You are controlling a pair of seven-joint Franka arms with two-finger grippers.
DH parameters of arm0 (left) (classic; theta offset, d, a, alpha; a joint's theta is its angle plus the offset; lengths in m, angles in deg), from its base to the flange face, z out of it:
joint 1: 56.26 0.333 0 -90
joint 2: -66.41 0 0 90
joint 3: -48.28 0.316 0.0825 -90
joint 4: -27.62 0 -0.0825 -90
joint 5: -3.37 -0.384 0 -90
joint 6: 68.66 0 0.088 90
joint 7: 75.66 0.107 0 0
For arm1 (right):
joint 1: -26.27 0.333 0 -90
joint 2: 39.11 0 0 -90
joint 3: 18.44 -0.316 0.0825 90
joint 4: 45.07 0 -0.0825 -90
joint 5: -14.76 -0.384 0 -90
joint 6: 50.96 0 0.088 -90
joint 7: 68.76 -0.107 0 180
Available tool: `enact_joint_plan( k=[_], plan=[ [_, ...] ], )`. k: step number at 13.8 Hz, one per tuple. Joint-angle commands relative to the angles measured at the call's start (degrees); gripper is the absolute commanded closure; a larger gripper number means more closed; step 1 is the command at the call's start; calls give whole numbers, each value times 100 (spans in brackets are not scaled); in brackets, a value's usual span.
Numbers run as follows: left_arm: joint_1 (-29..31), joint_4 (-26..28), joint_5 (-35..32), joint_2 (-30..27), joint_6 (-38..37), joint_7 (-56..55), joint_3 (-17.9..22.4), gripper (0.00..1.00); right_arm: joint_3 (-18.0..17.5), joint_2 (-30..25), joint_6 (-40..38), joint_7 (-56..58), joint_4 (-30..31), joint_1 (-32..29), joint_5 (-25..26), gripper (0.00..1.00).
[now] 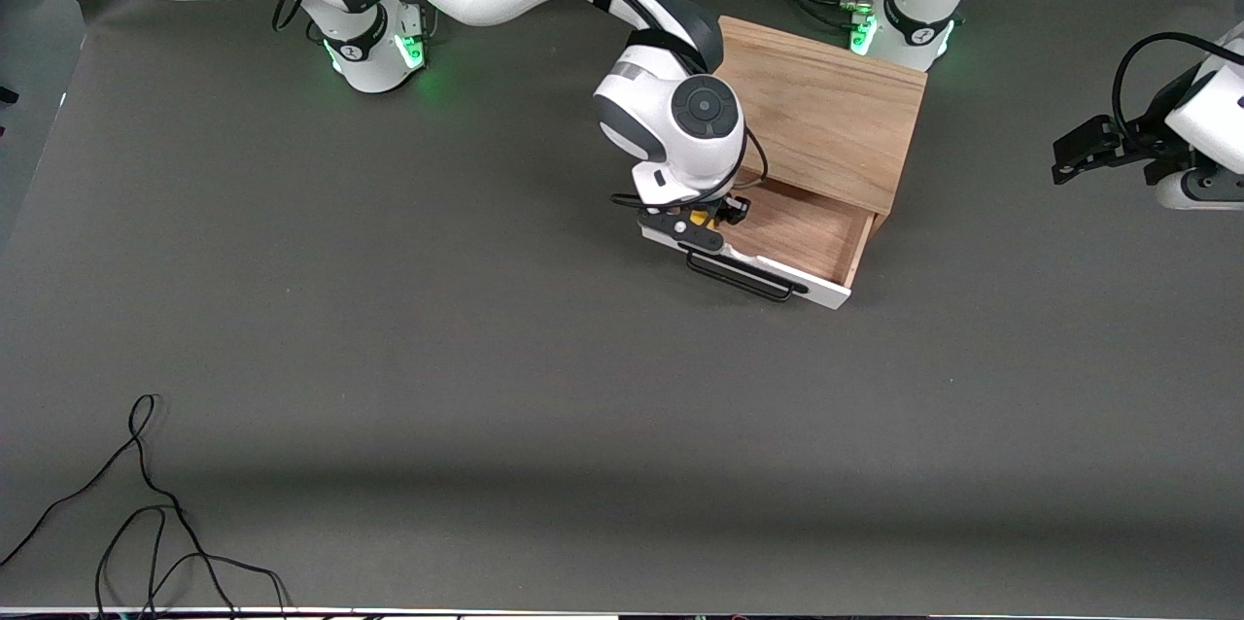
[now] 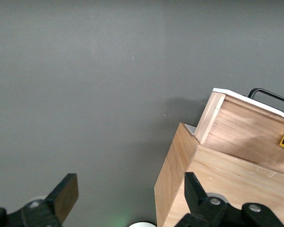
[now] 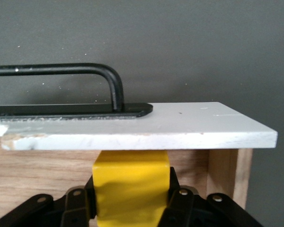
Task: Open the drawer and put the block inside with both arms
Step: 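Lower the yellow cube into the drawer with the right gripper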
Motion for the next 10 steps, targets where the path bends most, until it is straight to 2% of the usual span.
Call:
enact_joint_plan(
  k=[1,3,4,5,6,8,10],
  plan=[
    [31,-3,-1,-89,-158,-18,-64,0,2,76,-83,-189,-87,1,-94,100],
    [30,6,-10,-89,-194,8,-64,0,11,76,-74,-172,-96,1,-51,18],
    [39,-3,-19,-89,-194,26,-64,0,2,76,-65,-172,-96,1,-41,15],
    [48,5,-19,-89,-211,52,-64,0,2,68,-65,-163,-96,1,-41,5],
    [48,6,-19,-80,-220,52,-64,0,2,50,-74,-146,-96,1,-33,0],
    [65,-3,-19,-80,-220,70,-64,0,11,-37,-117,-119,-122,-7,-24,0],
    [74,-3,-10,-80,-211,79,-64,0,20,-387,-179,-110,-122,-60,-50,0]
  ],
)
